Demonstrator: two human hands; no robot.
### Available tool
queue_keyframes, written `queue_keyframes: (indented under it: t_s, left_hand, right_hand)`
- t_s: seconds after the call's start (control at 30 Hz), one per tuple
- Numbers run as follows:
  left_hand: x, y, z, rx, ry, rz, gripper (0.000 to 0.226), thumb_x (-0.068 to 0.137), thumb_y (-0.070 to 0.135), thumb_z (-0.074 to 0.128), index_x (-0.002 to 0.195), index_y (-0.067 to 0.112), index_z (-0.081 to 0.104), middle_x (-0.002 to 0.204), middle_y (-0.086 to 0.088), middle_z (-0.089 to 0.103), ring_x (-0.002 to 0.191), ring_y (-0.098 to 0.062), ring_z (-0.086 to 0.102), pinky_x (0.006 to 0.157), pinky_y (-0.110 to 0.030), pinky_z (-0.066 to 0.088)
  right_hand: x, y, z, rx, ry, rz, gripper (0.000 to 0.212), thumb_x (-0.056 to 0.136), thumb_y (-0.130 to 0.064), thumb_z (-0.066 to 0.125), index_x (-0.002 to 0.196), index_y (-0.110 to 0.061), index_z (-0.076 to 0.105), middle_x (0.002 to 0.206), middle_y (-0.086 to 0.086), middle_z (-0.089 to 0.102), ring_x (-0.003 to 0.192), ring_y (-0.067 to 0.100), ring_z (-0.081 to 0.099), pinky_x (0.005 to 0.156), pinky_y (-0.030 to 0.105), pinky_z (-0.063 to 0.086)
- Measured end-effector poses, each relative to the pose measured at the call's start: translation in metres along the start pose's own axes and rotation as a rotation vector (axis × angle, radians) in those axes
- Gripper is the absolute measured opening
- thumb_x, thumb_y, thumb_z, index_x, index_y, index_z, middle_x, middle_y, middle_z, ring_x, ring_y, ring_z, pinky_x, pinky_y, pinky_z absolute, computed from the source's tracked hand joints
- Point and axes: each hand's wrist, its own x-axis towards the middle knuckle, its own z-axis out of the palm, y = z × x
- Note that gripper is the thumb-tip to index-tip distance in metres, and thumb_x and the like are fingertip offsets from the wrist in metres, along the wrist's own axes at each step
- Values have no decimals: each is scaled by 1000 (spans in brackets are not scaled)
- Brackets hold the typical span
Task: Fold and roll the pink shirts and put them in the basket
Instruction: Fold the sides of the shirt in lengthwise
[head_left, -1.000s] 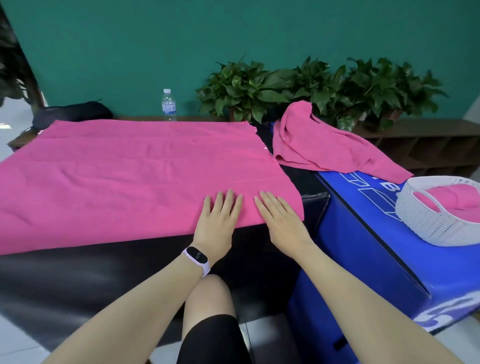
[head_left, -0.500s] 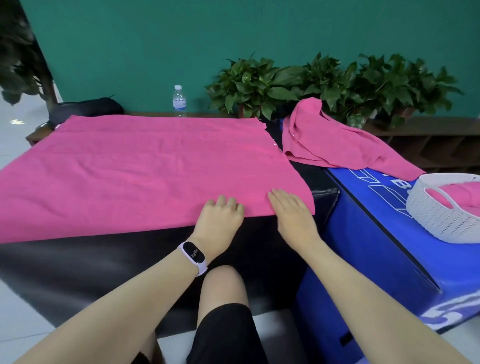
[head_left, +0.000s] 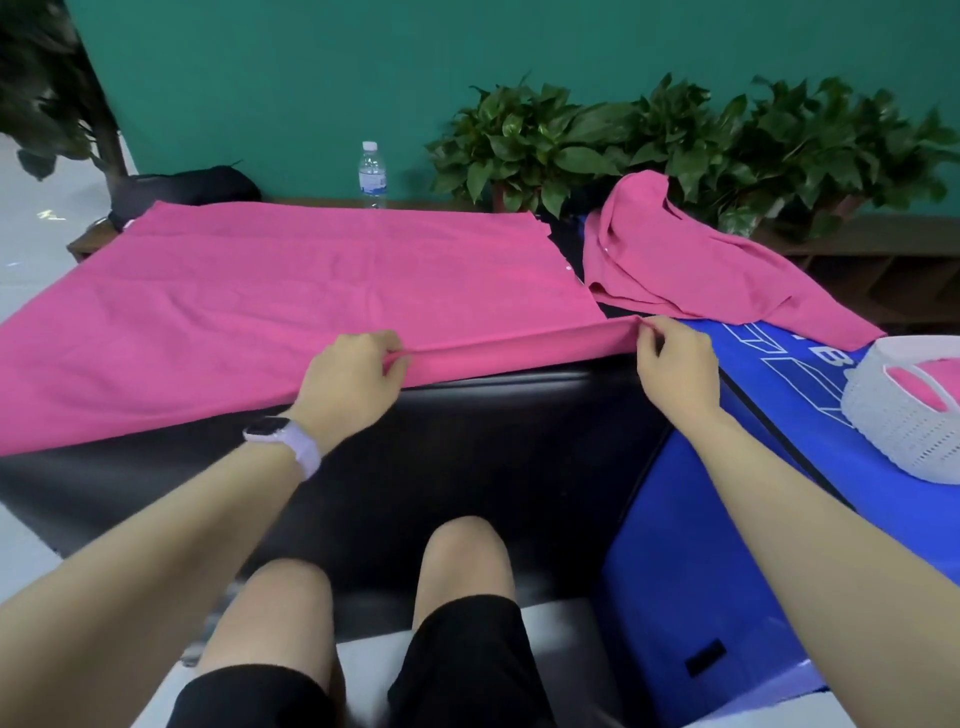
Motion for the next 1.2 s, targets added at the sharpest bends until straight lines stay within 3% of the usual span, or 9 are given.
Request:
queue_keyframes:
  t_s: [0.1, 0.17, 0.27, 0.4, 0.6, 0.67, 0.73, 0.9, 1.2]
  left_hand:
    - [23, -27, -11, -73, -48, -84, 26, 94, 40, 64, 75, 22, 61, 72, -1, 61, 79, -33, 60, 69, -39, 50]
    - [45, -39, -17, -77, -28, -94, 34, 94, 45, 63, 70, 21, 61, 68, -1, 61, 75, -33, 59, 65, -38, 47]
    - [83, -49, -23, -34, 51, -67, 39, 93, 55, 61, 75, 21, 65, 70, -3, 65, 72, -31, 59, 64, -38, 49]
    - [145, -63, -20, 104, 177, 16, 53, 88, 69, 55, 65, 22, 56, 51, 4, 53, 57, -28, 54, 54, -31, 41]
    - [241, -110, 14, 271, 231, 25, 60, 85, 77, 51, 67, 20, 57, 57, -5, 59, 64, -36, 61, 57, -33, 42]
    - [265, -124, 33, 294, 181, -10, 61, 83, 80, 48, 69, 21, 57, 61, -5, 61, 65, -35, 61, 59, -34, 47]
    - [279, -136, 57, 303, 118, -55, 62, 83, 80, 47, 72, 19, 55, 66, -6, 63, 67, -34, 61, 62, -37, 51]
    - [290, -163, 103, 221, 55, -171, 62, 82, 81, 48, 72, 20, 47, 77, -9, 66, 77, -36, 63, 64, -38, 47]
    - [276, -160, 102, 199, 22, -129, 46, 90, 66, 52, 83, 21, 48, 93, -9, 69, 89, -36, 64, 68, -39, 44]
  right_hand:
    - [30, -8, 8, 180, -24, 116, 36, 101, -25, 52, 66, -17, 51, 57, -4, 44, 53, 13, 40, 53, 33, 33]
    - [51, -15, 16, 286, -41, 173, 46, 101, -22, 53, 60, -18, 31, 54, -5, 29, 49, 9, 25, 48, 28, 23]
    - [86, -23, 33, 316, -68, 201, 47, 102, -18, 51, 63, -19, 26, 58, -4, 25, 53, 12, 22, 52, 33, 19]
    - [136, -30, 64, 139, 25, 194, 44, 103, -22, 48, 62, -16, 34, 57, 1, 40, 62, 27, 39, 61, 37, 25]
    - [214, -27, 134, 180, -52, 247, 39, 104, -19, 49, 65, -13, 43, 66, 8, 51, 73, 32, 51, 63, 37, 31]
    - [233, -25, 159, 165, -141, 353, 31, 103, -15, 50, 73, -8, 57, 82, 19, 61, 91, 39, 60, 75, 39, 41]
    - [240, -18, 184, 96, -205, 419, 25, 103, -17, 50, 98, 1, 68, 106, 26, 66, 108, 42, 61, 83, 38, 44]
    - [223, -3, 223, -312, -125, 214, 26, 102, -27, 47, 108, -7, 61, 99, 23, 69, 94, 45, 65, 74, 44, 45]
    - [205, -1, 212, -373, -151, 201, 20, 101, -22, 46, 103, -5, 56, 96, 21, 68, 88, 43, 64, 68, 39, 36]
